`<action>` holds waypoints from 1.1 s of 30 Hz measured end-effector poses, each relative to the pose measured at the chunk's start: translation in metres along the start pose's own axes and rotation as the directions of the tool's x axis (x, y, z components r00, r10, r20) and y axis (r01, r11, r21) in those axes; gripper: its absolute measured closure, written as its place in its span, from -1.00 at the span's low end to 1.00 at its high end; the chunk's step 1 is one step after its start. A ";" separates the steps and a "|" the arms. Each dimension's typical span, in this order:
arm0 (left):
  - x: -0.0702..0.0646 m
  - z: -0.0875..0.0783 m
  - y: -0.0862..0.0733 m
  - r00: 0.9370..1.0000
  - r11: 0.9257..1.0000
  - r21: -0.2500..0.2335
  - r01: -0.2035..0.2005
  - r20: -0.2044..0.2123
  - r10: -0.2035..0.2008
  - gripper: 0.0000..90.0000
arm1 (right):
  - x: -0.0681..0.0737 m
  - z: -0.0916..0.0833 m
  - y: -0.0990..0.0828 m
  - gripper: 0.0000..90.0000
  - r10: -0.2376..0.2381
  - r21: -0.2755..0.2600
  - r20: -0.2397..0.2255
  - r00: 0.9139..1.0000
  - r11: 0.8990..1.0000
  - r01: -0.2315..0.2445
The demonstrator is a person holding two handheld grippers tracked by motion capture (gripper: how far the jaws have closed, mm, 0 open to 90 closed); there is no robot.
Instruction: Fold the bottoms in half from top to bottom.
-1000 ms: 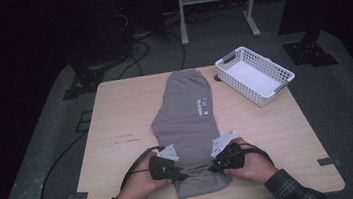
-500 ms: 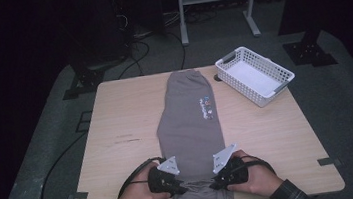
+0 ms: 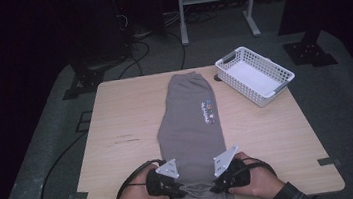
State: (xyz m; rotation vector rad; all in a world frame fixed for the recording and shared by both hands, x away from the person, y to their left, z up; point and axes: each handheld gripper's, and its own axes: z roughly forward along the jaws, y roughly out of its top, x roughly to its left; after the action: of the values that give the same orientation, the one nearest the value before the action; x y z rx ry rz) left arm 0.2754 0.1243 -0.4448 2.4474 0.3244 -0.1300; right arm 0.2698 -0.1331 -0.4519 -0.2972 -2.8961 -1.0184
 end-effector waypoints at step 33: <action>0.107 -0.038 0.055 0.966 0.979 -0.163 0.124 -0.208 -0.157 0.67 | -0.113 -0.042 0.050 0.77 0.102 -0.142 0.212 0.972 0.987 -0.073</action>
State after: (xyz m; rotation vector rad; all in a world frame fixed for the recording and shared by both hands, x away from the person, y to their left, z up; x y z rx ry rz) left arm 0.3935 0.1281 -0.4013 2.2918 0.5856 0.1022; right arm 0.3896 -0.1399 -0.4016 -0.5749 -2.9764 -1.2403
